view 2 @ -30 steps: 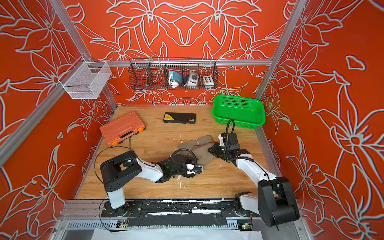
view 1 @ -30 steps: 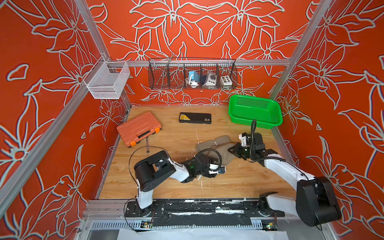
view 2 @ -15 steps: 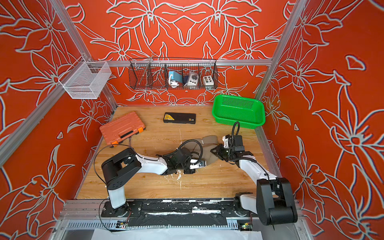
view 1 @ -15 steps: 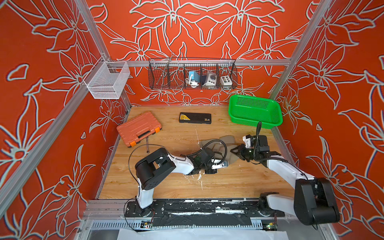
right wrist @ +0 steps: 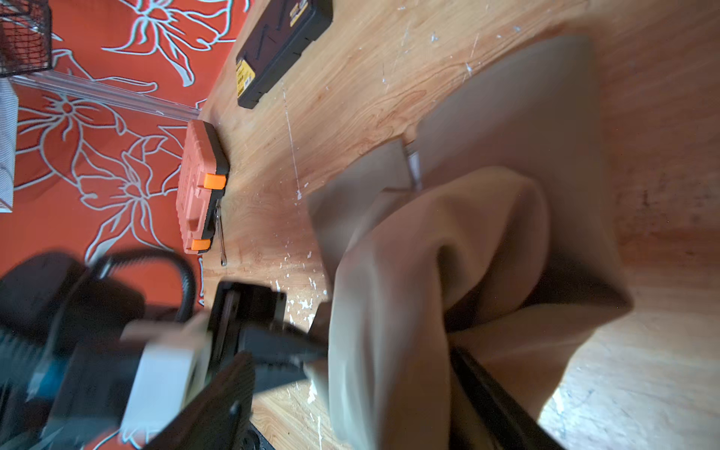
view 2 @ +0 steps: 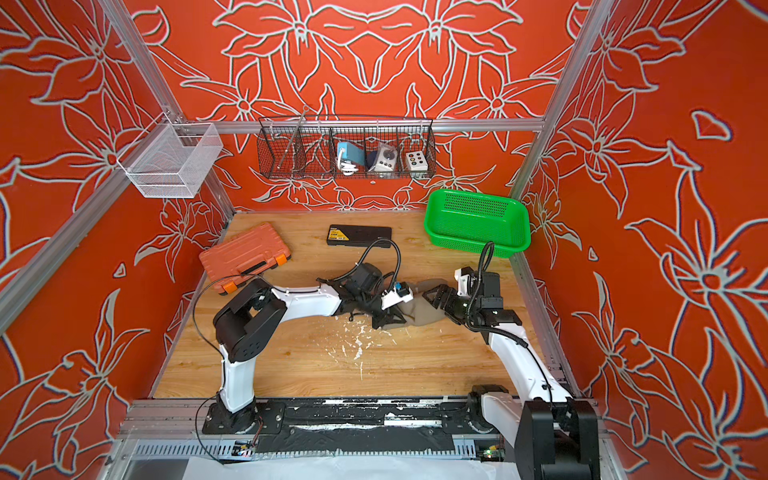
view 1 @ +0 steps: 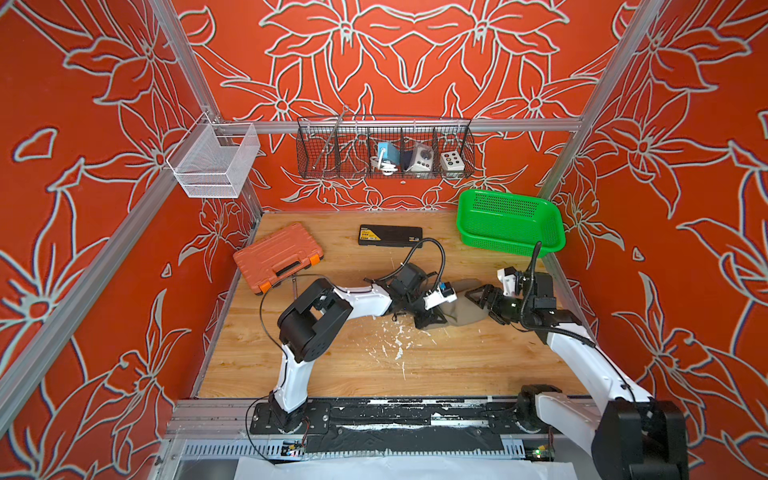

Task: Roll up the skirts
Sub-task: Roll the skirt at the center of the board.

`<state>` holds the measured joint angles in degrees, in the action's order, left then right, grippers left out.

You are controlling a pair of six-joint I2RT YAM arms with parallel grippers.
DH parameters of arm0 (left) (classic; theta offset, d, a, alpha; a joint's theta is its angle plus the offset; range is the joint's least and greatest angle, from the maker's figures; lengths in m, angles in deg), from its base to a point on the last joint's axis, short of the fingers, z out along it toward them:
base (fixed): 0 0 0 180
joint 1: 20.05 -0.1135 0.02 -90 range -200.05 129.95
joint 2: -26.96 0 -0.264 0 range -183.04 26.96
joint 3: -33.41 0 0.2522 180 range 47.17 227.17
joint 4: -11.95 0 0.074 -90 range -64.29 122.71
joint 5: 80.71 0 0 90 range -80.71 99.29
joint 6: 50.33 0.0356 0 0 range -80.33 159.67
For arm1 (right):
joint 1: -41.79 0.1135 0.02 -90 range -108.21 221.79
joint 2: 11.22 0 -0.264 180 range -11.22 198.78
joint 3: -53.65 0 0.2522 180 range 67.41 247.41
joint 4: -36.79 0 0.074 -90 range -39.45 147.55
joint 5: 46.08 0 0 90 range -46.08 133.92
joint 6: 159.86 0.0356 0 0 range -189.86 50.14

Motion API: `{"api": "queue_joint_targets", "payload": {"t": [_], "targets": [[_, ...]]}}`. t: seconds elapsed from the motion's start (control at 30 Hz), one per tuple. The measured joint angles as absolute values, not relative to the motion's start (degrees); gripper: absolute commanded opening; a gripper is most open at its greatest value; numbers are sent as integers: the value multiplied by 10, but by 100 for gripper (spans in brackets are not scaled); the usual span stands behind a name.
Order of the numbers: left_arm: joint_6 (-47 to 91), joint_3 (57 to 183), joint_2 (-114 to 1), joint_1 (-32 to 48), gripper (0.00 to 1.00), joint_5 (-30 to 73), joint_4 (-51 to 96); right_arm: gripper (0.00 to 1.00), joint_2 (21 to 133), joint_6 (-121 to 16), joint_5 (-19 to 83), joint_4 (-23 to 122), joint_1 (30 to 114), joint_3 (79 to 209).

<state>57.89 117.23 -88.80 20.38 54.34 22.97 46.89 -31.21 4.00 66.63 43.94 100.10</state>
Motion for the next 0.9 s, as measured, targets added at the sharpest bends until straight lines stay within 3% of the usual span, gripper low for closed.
{"api": "queue_joint_targets", "payload": {"t": [0.27, 0.5, 0.67, 0.9], "targets": [[485, 1236, -976, 140, 0, 657, 241, 81, 373, -328, 50, 751, 439, 965], [462, 1255, -984, 138, 0, 670, 254, 81, 288, -343, 80, 833, 437, 956], [448, 1278, -984, 143, 0, 670, 271, 87, 207, -287, 62, 804, 437, 853], [470, 1359, -985, 187, 0, 668, 335, 91, 207, -202, 70, 719, 437, 772]]}}
